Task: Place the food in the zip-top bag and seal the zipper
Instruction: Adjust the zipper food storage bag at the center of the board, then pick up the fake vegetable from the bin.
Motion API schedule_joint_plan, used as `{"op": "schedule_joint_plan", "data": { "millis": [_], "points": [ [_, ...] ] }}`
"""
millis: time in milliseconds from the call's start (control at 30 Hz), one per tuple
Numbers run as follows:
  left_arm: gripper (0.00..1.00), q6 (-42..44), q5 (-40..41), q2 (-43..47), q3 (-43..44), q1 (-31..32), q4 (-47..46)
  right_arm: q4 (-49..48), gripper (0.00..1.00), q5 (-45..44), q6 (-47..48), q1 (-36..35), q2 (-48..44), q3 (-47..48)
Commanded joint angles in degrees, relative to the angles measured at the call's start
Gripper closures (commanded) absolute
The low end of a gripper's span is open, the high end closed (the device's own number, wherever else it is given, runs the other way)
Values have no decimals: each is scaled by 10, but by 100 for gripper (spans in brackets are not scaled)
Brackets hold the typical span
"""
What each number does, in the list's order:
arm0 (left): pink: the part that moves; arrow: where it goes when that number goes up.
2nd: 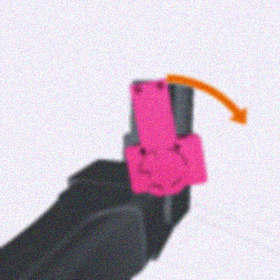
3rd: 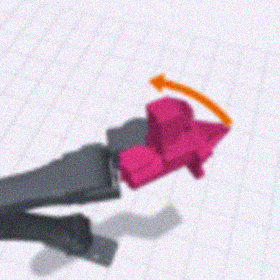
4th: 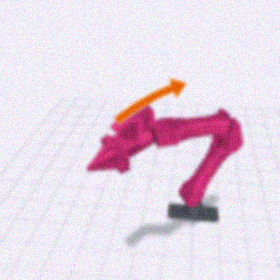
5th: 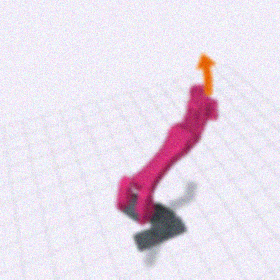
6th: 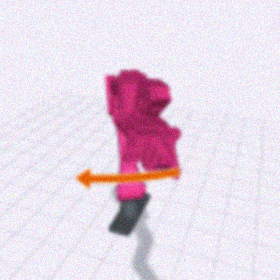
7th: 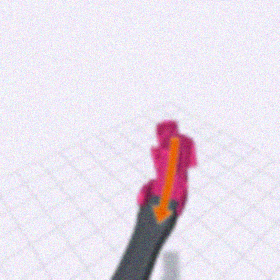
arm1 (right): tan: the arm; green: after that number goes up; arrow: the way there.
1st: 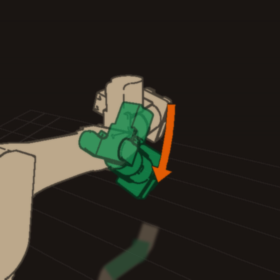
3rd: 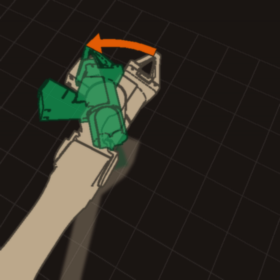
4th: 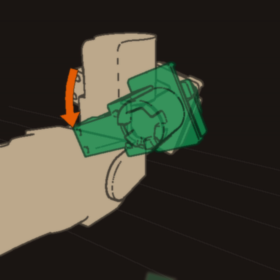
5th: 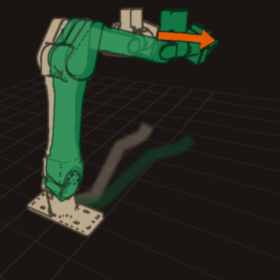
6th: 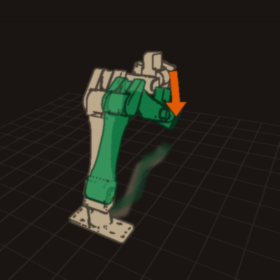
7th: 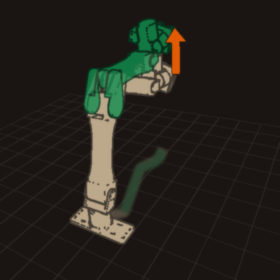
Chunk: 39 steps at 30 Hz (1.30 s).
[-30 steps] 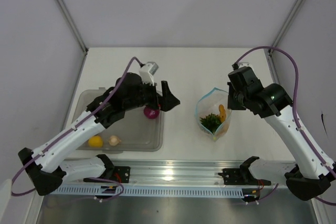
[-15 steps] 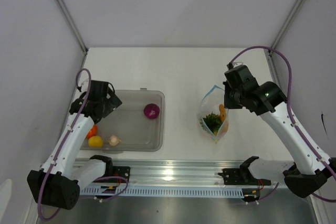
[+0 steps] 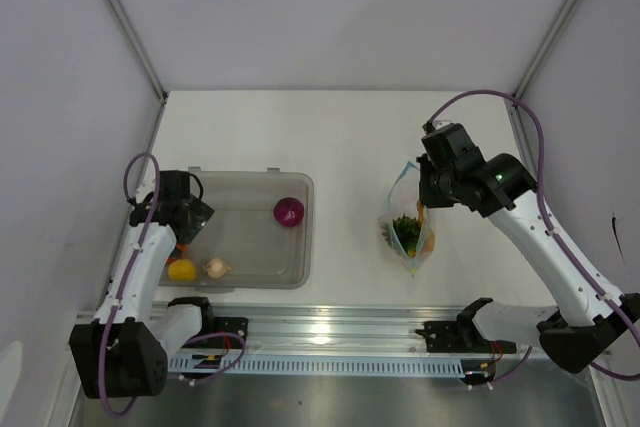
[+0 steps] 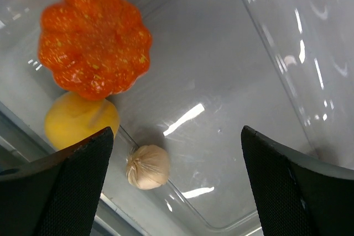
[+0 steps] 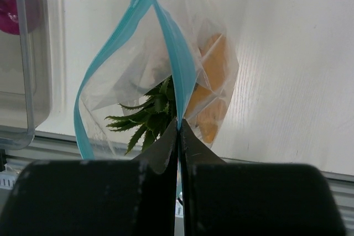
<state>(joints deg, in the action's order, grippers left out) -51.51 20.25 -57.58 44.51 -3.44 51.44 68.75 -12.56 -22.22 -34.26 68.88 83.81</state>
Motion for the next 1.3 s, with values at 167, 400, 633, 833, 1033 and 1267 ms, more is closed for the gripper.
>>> {"op": "schedule_joint_plan", "data": {
  "millis": [167, 400, 633, 833, 1033, 1267],
  "points": [
    [0, -50, -14, 2, -15, 5, 34, -26, 100, 13, -9, -3, -9, -33],
    [1, -78, 29, -18, 27, -6, 66, -22, 100, 14, -3, -4, -2, -26],
    [2, -96, 31, -35, 12, -106, 42, -12, 100, 17, 15, -6, 20, 4],
    [3, -112, 73, -77, 0, -147, 30, -9, 100, 23, 22, -6, 33, 14],
    [4, -111, 92, -77, -21, -157, -9, -10, 100, 27, 28, -7, 40, 14],
    [9, -132, 89, -75, -40, -159, -60, -18, 100, 36, 26, -11, 45, 14]
  ]
}}
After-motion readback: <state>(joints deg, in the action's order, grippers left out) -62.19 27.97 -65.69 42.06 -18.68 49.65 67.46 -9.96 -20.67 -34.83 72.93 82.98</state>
